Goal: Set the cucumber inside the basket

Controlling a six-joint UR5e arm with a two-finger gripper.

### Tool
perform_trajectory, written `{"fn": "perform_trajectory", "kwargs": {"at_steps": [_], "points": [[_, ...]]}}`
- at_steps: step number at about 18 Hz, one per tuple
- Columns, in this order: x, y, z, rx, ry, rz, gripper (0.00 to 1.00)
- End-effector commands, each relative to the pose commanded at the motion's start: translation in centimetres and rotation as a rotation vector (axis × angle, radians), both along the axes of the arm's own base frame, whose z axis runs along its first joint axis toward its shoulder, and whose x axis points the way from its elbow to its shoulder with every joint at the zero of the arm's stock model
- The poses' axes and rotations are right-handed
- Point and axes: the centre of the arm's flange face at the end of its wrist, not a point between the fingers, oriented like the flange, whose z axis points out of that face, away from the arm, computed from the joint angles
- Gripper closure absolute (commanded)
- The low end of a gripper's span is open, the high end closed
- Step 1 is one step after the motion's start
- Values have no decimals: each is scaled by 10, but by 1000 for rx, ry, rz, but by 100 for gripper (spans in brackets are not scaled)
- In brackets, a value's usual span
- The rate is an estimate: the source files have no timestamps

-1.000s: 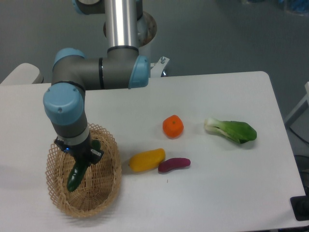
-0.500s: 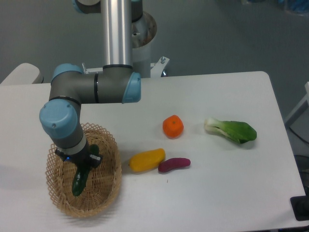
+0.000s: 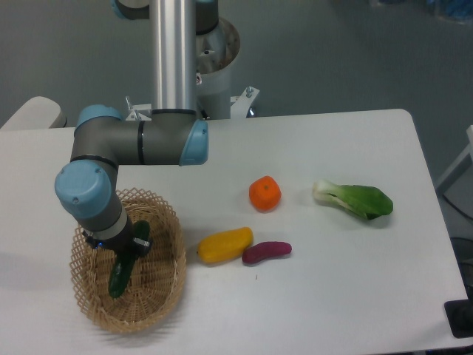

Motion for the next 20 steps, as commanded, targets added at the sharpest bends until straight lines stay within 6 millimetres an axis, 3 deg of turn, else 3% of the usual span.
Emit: {"fn": "perform_trajectory", "kwargs": {"at_steps": [1,2,4,9,13,17,20], "points": [[0,0,5,7,3,-2,13],[0,1,9,13,6,0,0],[-2,2,22,33,15,-2,0],[-20,24,82,140,69,-3,0],[-71,25,123,200,121,-62,0],[-129,0,134,176,169,-228,0],[-181,-33,153,112,236,-351,0]]}}
